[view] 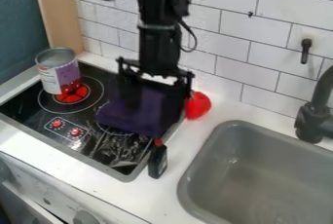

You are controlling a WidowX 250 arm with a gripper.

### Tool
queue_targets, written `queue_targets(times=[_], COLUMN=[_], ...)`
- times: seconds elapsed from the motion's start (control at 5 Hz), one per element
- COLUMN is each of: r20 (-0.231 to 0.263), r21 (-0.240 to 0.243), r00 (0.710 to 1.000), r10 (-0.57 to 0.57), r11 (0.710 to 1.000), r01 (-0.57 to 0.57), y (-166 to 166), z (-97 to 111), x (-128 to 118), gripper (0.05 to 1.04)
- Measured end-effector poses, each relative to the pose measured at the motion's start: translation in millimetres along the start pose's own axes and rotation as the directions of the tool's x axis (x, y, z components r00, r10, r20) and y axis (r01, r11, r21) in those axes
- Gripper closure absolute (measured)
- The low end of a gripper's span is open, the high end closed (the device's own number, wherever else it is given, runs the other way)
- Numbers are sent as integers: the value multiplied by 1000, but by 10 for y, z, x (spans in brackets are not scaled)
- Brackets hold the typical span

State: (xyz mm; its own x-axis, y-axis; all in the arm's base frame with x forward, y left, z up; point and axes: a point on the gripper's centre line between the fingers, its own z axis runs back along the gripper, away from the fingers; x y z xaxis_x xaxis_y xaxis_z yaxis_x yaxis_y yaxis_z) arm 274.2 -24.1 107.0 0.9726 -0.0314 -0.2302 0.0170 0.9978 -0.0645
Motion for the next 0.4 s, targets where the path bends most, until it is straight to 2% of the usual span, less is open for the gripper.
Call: queue_targets(times=[0.2,0.4], r20=[30,56], r21=[142,191], r00=[999,996], r10=[24,72], r11=[989,978], r01=[-28,-82], y=[232,598], z=[94,137], x=[-117,-141], gripper=[83,83])
